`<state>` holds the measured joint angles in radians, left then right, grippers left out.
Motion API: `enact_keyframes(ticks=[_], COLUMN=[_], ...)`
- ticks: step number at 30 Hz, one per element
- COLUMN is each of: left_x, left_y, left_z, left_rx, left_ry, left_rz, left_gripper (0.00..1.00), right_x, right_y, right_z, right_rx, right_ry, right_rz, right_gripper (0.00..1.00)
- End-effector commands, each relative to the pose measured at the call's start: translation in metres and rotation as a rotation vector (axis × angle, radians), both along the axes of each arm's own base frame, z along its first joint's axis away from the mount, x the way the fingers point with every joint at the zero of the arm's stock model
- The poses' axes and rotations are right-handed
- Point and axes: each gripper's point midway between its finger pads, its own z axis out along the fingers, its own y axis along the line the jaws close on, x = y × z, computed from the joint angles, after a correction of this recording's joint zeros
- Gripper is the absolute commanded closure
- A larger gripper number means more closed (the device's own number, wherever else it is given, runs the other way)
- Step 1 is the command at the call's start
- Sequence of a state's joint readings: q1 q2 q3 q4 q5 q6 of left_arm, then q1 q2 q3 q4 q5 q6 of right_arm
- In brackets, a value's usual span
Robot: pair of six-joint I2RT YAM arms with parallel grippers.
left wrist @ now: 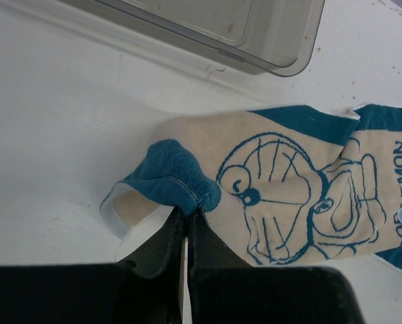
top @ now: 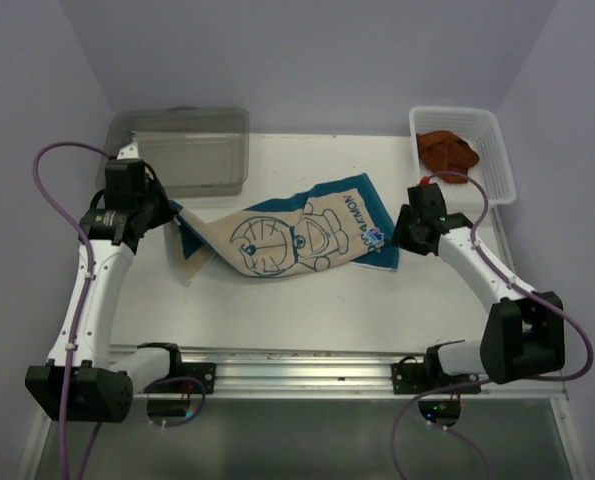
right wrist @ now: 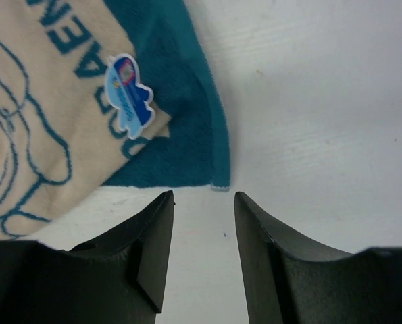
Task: Roll the towels
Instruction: Flatten the towel
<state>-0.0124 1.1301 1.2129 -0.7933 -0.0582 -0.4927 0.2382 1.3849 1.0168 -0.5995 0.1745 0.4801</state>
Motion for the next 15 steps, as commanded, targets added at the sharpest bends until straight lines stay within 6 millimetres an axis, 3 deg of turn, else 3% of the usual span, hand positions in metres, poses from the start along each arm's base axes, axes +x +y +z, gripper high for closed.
enact_keyframes(ticks=[1, 4, 7, 15], left_x=[0.004, 0.005, 0.006, 0.003], left_y=[0.002, 0.000, 0.000, 0.002], left_z=[0.014, 0.014, 0.014, 0.015], left_rx=[0.011, 0.003, 0.005, 0.009], left_ry=[-0.061, -0.062, -0.062, -0.062], left_rz=[-0.011, -0.016, -0.014, -0.009], left_gripper=[1.00, 1.00, 1.00, 1.00], right_x=[-0.012, -0.020, -0.016, -0.009], right_y=[-0.007, -0.014, -0.006, 0.005], right_z=[-0.014, -0.037, -0.047, -0.080], right_rx=[0.143, 0.178, 0.226, 0.287], right_ry=[-0.035, 0.011, 0.028, 0.073], right_rz=[-0.067, -0.090, -0.074, -0.079], right_gripper=[0.55, 0.49, 0.44, 0.45])
